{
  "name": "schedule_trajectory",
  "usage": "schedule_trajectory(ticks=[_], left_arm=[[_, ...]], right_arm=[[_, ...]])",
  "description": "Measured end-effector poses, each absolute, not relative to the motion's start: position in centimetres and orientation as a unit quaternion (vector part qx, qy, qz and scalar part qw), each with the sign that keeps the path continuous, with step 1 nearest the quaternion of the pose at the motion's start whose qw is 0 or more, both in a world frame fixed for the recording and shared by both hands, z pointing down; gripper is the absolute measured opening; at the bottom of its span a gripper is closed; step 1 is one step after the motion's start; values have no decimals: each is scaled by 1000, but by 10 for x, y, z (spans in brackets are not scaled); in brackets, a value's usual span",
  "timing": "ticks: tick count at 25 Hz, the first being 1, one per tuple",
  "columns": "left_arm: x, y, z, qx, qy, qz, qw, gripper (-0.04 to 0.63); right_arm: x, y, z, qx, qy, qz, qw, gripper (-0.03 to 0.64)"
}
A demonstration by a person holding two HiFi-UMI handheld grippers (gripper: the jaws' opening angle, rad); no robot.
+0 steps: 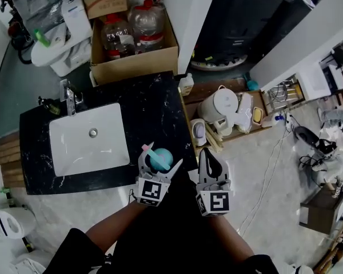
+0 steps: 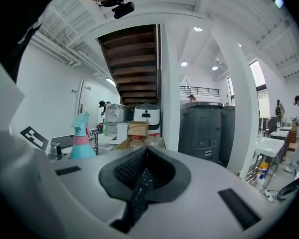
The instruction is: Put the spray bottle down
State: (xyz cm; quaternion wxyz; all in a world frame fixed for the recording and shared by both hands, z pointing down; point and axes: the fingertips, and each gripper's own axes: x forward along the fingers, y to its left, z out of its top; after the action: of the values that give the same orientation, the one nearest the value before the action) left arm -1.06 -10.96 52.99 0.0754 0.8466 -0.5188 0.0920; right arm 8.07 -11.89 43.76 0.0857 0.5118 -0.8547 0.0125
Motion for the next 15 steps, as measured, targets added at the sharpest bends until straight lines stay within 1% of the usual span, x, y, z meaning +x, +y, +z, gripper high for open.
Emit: schedule_trajectory(ticks=[7,11,15], left_arm=[[16,-118,550,861,-489,128,60,439],[23,-119,567,866,-473,140,77,439],[28,-119,583,867,-465,160,79,439]], right_arm=[[101,-120,457,541,-835,26,94,17],[107,-120,469,549,-829,35,102,17],[116,-121,474,560,-821,43,101,17]])
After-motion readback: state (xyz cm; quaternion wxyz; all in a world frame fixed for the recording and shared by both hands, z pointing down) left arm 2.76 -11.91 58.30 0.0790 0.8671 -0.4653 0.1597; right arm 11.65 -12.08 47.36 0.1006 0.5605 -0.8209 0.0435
